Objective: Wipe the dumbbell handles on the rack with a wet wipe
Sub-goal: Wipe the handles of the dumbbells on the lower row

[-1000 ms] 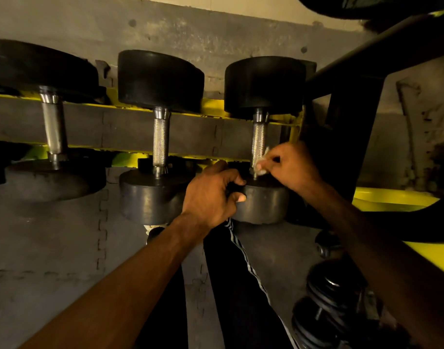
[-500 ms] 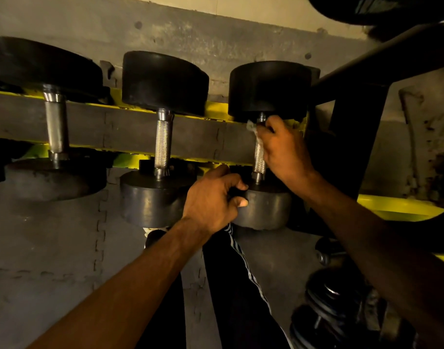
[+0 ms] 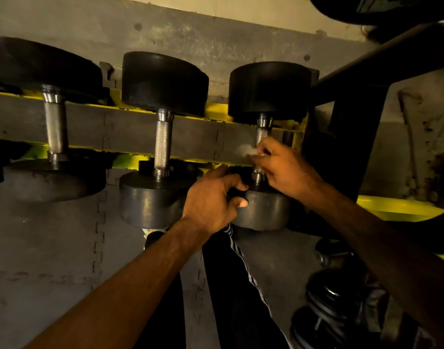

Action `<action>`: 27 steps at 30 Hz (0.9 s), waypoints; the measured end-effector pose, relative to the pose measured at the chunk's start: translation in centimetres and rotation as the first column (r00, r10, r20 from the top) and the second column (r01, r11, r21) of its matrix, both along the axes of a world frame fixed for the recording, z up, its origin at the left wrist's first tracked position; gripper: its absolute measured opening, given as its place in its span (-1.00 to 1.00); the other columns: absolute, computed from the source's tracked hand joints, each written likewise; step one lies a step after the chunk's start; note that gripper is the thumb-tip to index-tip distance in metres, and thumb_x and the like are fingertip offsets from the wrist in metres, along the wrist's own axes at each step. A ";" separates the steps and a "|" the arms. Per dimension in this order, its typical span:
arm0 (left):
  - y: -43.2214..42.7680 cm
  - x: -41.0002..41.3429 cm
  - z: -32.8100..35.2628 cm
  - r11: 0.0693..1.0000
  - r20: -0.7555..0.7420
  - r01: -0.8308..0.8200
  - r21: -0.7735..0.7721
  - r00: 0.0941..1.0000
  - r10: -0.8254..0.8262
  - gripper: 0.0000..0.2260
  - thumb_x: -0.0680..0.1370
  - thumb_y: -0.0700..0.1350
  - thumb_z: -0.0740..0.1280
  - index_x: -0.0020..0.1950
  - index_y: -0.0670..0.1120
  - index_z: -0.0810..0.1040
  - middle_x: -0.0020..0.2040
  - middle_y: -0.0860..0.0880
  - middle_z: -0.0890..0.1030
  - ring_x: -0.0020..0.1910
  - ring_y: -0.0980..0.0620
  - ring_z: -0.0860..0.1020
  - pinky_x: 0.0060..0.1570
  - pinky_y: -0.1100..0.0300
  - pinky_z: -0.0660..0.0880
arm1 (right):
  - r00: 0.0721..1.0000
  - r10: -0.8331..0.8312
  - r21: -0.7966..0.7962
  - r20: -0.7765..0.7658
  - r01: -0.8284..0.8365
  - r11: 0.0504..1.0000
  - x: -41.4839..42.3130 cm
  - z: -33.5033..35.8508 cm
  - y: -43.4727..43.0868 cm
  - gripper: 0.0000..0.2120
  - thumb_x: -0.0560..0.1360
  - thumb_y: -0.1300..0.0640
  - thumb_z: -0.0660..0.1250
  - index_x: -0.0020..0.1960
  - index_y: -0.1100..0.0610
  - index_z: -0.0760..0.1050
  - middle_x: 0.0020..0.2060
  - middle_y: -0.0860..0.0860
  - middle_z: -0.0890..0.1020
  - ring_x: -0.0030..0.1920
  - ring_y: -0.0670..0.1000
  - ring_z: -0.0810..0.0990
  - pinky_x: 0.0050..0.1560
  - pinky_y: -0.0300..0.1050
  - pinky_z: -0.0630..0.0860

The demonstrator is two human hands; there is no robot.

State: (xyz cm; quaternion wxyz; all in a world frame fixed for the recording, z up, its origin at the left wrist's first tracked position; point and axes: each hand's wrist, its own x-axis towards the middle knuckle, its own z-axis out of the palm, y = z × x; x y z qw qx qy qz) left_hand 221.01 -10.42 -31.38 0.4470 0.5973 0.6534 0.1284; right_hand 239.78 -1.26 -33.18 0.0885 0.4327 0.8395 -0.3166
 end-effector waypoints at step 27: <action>0.1 -0.2 -0.1 1.000 0.029 -0.005 0.000 1.000 0.005 -0.77 0.38 -0.05 0.58 -0.01 0.04 0.67 0.03 0.08 0.59 0.06 -0.01 0.56 -0.06 0.19 0.44 | 0.924 -0.365 0.073 -0.116 0.374 0.924 -0.3 -0.9 -1.2 -0.81 0.54 0.26 0.38 0.15 0.24 0.60 0.12 0.12 0.50 0.03 0.04 0.54 -0.01 -0.23 0.44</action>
